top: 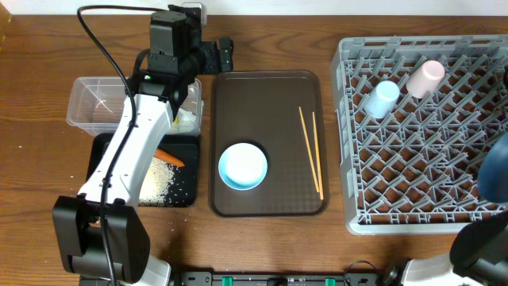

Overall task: Sort waste into correct bins and load items into the dishwasher rack
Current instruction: 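Carry the blue plate with the right gripper over the dish rack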

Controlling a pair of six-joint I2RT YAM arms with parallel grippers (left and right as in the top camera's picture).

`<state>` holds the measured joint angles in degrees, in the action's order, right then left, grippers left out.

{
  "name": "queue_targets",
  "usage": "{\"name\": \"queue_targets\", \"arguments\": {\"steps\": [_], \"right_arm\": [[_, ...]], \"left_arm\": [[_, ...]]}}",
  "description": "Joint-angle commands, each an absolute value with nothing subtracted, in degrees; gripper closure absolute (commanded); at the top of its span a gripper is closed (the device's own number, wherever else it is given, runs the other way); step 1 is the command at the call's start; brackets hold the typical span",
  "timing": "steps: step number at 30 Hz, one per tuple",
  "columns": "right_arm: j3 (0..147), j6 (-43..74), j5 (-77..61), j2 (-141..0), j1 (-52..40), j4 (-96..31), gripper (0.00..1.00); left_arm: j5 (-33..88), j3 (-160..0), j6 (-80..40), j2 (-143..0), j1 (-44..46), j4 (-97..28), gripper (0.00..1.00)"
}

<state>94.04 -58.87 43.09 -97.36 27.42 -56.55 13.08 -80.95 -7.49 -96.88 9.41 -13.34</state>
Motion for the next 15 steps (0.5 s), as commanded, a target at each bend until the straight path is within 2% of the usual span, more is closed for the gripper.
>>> {"name": "queue_targets", "arguments": {"steps": [1, 15], "right_arm": [[95.13, -64.45, 47.13, -97.91, 28.40, -54.87, 0.99], [94.11, -63.86, 38.94, -98.59, 28.12, -55.09, 0.99]], "left_arm": [[12.34, -80.84, -7.51, -97.10, 9.34, -13.63, 0.01], [12.32, -80.84, -7.46, -97.10, 9.34, -15.29, 0.01]]}}
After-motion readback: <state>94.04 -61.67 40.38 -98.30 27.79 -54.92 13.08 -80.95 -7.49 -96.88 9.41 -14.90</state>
